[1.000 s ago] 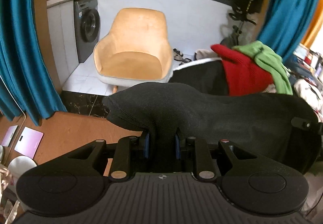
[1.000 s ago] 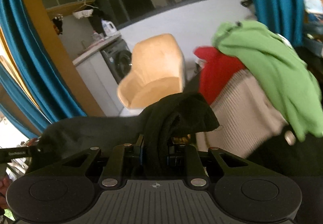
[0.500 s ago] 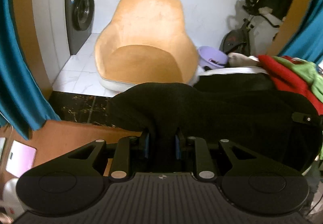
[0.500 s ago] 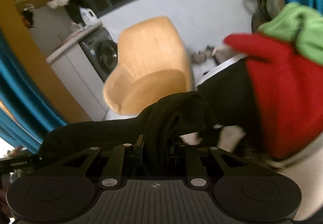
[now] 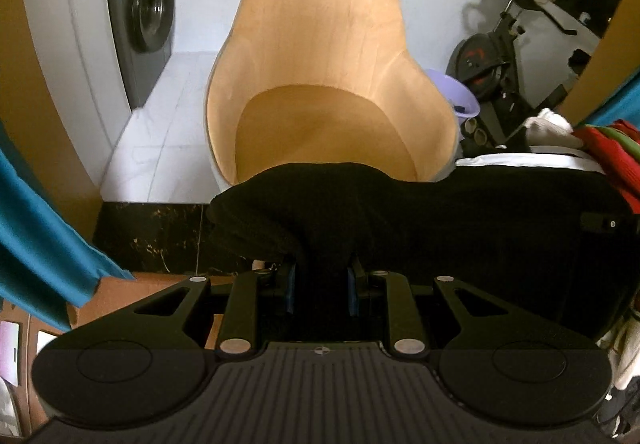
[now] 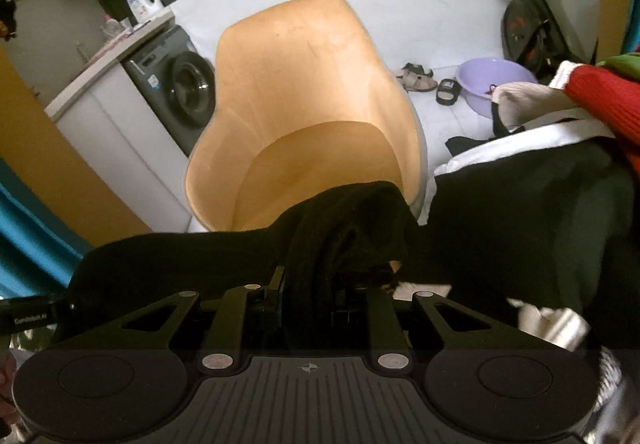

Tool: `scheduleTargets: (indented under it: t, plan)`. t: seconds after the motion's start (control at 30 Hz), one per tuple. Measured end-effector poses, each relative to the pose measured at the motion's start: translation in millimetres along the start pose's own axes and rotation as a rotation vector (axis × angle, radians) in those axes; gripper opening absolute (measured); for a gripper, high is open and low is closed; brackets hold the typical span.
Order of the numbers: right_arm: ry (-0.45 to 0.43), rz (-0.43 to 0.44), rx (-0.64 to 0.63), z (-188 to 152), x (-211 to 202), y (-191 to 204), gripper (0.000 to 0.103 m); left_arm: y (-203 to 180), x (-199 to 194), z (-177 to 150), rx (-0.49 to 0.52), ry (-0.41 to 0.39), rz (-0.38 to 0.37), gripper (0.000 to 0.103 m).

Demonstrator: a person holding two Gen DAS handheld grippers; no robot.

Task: Fold clothes
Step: 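Lower the held sweater onto the tan chair seat with both tools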

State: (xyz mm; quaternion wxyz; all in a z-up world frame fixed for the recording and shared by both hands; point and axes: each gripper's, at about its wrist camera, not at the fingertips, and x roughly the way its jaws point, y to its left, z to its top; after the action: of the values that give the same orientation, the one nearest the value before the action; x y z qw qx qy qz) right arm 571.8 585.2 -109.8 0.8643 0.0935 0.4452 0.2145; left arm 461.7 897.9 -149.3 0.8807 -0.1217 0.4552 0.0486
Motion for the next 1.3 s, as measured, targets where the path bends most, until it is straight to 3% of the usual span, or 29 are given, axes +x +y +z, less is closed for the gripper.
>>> scheduleTargets:
  t: [0.2,0.43,0.57,0.7,0.83,0.9,1.0,1.2,1.3]
  plan:
    - [0.061,0.009,0.004,53,92,-13,0.017,17,77,65,0.019,0.048,0.033,0.024]
    - [0.189,0.011,-0.006,130,227,-44,0.017,21,227,134,-0.010,0.201,0.113,0.024]
    - [0.251,-0.003,-0.068,176,299,-52,0.017,17,296,166,-0.032,0.245,0.129,0.024]
    - [0.270,-0.010,-0.120,220,355,-51,0.017,15,326,213,0.011,0.210,0.125,0.024]
    - [0.196,0.014,-0.130,265,386,-46,0.017,27,334,263,0.051,0.142,0.117,0.024]
    - [0.186,0.006,-0.121,274,408,-49,0.017,43,350,279,0.049,0.150,0.099,0.024]
    - [0.224,-0.031,-0.094,272,456,-64,0.017,62,395,278,0.058,0.233,0.082,0.024]
    - [0.433,-0.140,-0.098,222,561,-97,0.017,77,494,226,0.136,0.455,0.119,0.026]
    - [0.483,-0.177,-0.088,208,577,-103,0.018,77,501,214,0.153,0.473,0.115,0.026]
